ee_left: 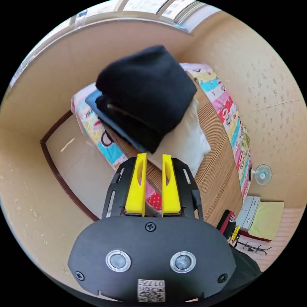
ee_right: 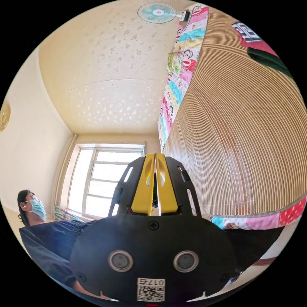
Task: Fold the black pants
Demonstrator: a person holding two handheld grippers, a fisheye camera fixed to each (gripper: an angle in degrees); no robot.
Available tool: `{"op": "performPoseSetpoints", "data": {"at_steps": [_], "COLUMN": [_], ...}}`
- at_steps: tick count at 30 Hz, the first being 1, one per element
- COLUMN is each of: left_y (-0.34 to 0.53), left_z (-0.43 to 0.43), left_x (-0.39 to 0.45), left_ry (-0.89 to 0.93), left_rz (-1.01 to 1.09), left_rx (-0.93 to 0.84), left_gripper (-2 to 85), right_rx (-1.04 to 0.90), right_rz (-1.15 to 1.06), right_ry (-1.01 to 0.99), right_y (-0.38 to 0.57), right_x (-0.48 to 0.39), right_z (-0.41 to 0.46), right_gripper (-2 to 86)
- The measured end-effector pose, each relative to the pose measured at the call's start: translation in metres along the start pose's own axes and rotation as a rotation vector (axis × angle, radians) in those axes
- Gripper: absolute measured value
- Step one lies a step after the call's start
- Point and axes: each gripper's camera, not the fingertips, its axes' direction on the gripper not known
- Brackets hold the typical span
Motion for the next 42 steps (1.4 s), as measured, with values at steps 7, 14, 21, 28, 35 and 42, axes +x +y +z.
{"op": "performPoseSetpoints", "data": {"at_steps": [7,14,21,28,35,42], "left_y": [-0.076,-0.037,0.013,0.05,0.112,0.209], "left_z": [-0.054,0.065,0.12,0.094,0.034,-0.03], "left_x": [0.003,-0.043,-0.05,-0.04,0.121,0.235], "left_ry": [0.056,0.118,0.293,0.951,1.166,1.598], "left_rz": [0.124,0.244,0.192,0.327,0.8,1.103], "left_rx": [0.227,0.061,0.02,0.251,0.425,0.522], "left_gripper": [10.7,12.6,5.6,4.4,4.1,3.6], "right_rx": [0.198,0.233,0.218,0.664,0.164,-0.094], "right_rz": [0.081,0.047,0.046,-0.087,-0.188,-0.436], "right_ry": [0.078,0.223,0.234,-0.524,-0.511,-0.359], "right_y": [0.099,0.132,0.131,0.144,0.114,0.137], "right_x": [0.02,-0.007,-0.016,0.01,-0.002,-0.016], "right_z": [-0.009,0.016,0.069,0.107,0.207,0.251], "right_gripper": [0.3,0.3,0.3,0.4,0.5,0.6]}}
